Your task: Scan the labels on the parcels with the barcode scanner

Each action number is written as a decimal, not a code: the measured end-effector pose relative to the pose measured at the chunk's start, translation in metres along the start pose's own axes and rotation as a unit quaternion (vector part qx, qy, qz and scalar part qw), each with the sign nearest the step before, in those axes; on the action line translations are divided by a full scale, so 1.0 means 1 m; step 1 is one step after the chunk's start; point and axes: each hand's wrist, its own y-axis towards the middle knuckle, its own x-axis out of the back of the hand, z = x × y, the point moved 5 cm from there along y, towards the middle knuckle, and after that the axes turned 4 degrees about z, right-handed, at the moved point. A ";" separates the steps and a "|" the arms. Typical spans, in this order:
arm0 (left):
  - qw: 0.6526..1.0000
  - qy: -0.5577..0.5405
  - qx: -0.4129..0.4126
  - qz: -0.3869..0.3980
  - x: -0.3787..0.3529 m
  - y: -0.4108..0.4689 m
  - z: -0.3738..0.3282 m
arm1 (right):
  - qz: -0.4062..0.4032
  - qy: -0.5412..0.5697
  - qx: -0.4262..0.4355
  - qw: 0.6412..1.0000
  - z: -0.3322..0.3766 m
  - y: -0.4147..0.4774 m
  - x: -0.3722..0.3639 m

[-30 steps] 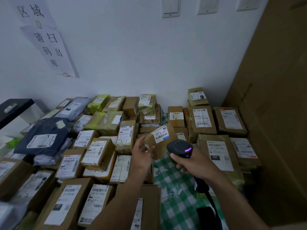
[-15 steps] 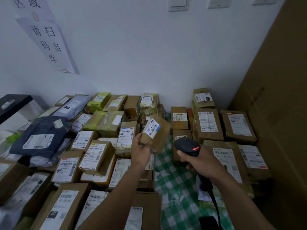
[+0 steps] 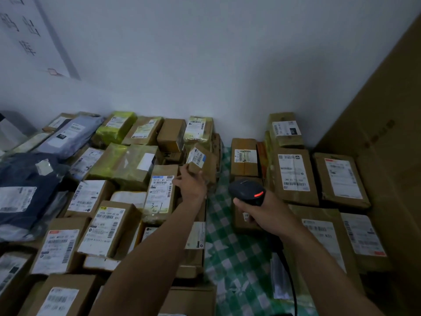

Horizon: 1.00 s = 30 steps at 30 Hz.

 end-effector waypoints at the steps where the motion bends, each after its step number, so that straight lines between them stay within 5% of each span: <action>1: 1.000 0.009 0.008 0.000 -0.003 0.002 0.001 | 0.000 -0.002 -0.006 1.000 -0.001 0.001 0.000; 14: 0.977 0.209 -0.034 -0.040 -0.010 0.013 0.015 | 0.005 -0.009 -0.001 1.000 -0.006 0.004 0.014; 17: 0.952 0.269 -0.131 -0.067 -0.008 0.014 0.008 | -0.002 -0.005 -0.004 1.000 -0.005 0.002 0.016; 21: 0.876 0.394 -0.266 0.077 -0.033 0.029 0.002 | 0.001 -0.009 -0.010 1.000 -0.006 0.000 0.017; 26: 0.871 0.425 -0.140 0.204 -0.044 0.060 0.020 | -0.004 0.023 -0.013 1.000 -0.008 -0.002 0.019; 30: 0.861 0.446 -0.132 0.206 -0.040 0.056 0.016 | -0.024 0.044 -0.019 0.999 -0.012 -0.005 0.025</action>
